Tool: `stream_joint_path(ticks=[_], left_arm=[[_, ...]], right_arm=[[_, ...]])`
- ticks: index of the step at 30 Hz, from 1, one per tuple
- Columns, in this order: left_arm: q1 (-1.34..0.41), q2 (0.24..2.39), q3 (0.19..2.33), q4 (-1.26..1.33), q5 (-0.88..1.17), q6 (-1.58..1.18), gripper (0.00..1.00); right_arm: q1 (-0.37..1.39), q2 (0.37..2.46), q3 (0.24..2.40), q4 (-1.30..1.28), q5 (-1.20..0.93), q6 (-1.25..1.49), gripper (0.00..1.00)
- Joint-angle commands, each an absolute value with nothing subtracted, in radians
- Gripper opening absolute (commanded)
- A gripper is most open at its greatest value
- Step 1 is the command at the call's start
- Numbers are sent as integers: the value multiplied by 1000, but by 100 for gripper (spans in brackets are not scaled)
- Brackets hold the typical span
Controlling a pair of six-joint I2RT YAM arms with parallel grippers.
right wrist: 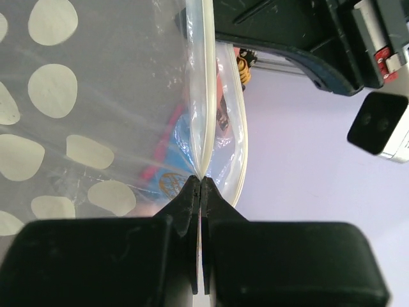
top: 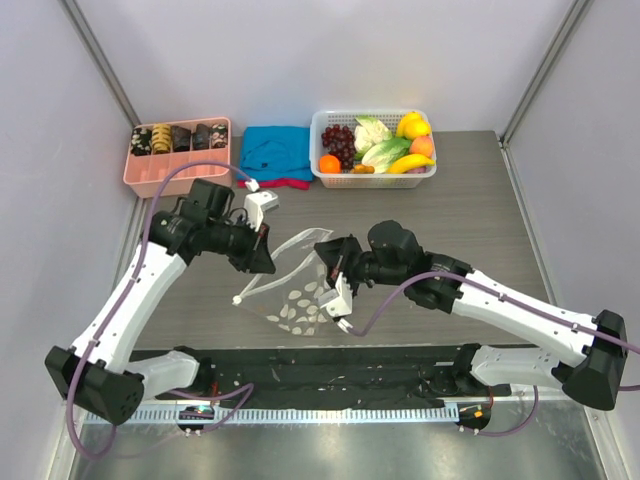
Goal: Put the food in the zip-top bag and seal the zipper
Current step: Open the zipper of the food storage bag.
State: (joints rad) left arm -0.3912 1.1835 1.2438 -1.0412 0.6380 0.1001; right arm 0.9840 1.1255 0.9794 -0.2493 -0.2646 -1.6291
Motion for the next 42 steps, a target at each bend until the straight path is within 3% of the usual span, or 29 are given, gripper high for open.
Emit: stream_joint_path(ticks=[1, 2, 3, 6, 7, 12, 13, 23, 38, 42], left_arm=[[-323, 1108, 1236, -974, 670, -29, 0], [-302, 1097, 1235, -968, 640, -46, 0], [-284, 1079, 1241, -966, 596, -64, 0], [-235, 1033, 1265, -954, 450, -120, 0], [-235, 1020, 1270, -948, 427, -138, 0], [-244, 976, 1269, -881, 264, -210, 0], [-251, 991, 1270, -870, 232, -224, 0], [-359, 1124, 1253, -789, 44, -411, 0], [-391, 1143, 1193, -704, 60, -485, 0], [-391, 1124, 1189, -703, 38, -480, 0]], right_arm=[[991, 1120, 937, -50, -244, -1585, 12], [989, 1124, 927, -10, -227, -1518, 23], [991, 1135, 922, 56, -210, -1484, 47], [989, 1152, 957, 81, -132, -1293, 79], [989, 1154, 983, 84, -111, -1235, 82], [988, 1189, 1119, 7, 106, -751, 77], [982, 1206, 1184, -38, 127, -554, 76], [887, 1340, 1327, -187, 129, 517, 78], [839, 1667, 1485, -81, -146, 761, 71], [838, 1686, 1468, -78, -155, 730, 46]])
